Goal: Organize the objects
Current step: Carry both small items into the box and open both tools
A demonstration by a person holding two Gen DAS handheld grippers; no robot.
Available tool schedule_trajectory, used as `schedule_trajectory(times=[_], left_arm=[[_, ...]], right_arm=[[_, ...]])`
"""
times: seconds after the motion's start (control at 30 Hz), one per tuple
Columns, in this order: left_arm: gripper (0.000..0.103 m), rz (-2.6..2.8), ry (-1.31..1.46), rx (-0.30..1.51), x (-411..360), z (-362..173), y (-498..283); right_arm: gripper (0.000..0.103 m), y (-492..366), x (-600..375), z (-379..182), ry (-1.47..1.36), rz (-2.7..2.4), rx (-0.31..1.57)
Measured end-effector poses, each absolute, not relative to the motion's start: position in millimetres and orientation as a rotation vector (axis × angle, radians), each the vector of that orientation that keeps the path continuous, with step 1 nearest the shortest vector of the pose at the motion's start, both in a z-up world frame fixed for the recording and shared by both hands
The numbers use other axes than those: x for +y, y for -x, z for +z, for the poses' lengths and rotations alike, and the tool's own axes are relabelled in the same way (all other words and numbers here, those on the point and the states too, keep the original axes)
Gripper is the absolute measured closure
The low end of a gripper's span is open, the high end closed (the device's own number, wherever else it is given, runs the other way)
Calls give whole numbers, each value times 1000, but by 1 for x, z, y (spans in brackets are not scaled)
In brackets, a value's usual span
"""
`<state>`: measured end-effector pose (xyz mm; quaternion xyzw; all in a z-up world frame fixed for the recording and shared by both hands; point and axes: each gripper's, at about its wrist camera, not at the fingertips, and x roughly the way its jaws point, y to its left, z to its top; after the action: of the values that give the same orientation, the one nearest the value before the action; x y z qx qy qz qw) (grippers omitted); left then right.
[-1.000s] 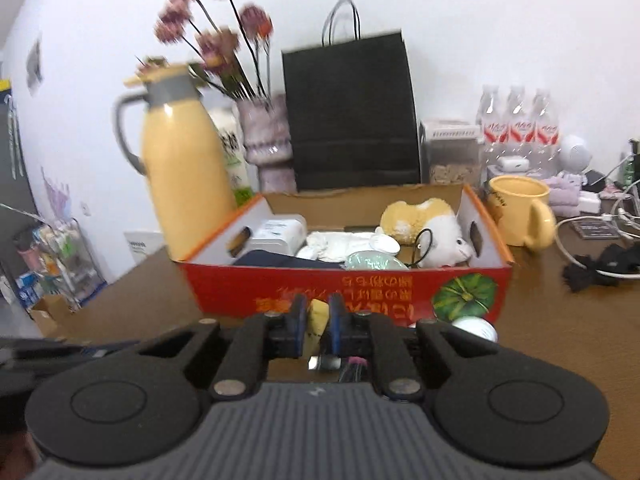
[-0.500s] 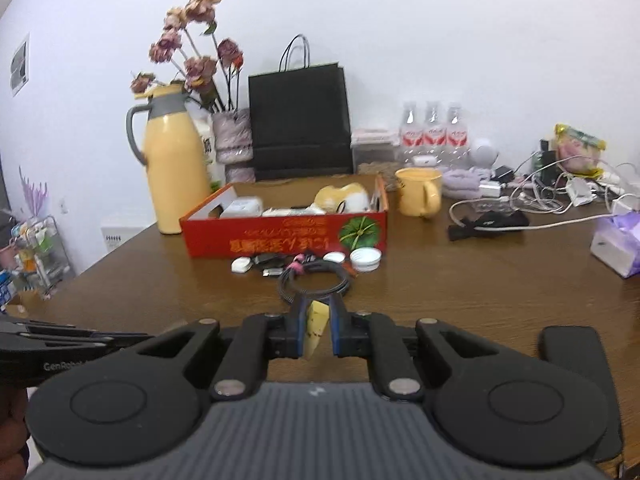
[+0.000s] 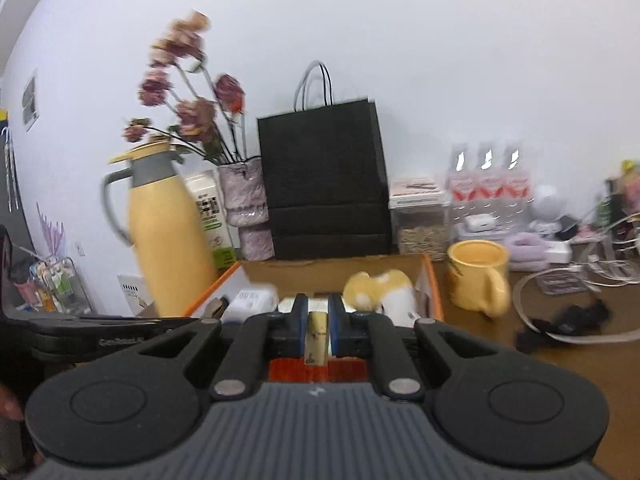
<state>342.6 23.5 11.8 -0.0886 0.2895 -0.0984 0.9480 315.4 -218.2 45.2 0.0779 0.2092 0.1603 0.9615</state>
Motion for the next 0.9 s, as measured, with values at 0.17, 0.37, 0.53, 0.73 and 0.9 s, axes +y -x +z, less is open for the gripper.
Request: schedule_trajectory(times=[0.17, 0.37, 0.53, 0.73, 0.9], left_arm=[[100, -131, 155, 653, 15, -17, -436], [93, -142, 217, 726, 20, -52, -476], [52, -156, 149, 655, 14, -34, -467], [52, -136, 121, 619, 9, -11, -436], [31, -137, 96, 558, 10, 22, -372]], right_arm=[[92, -426, -201, 9, -179, 276, 580], [91, -479, -186, -41, -150, 214, 701], [68, -479, -189, -41, -167, 207, 669], [64, -446, -197, -3, -148, 208, 581], [54, -388, -209, 31, -149, 233, 499]])
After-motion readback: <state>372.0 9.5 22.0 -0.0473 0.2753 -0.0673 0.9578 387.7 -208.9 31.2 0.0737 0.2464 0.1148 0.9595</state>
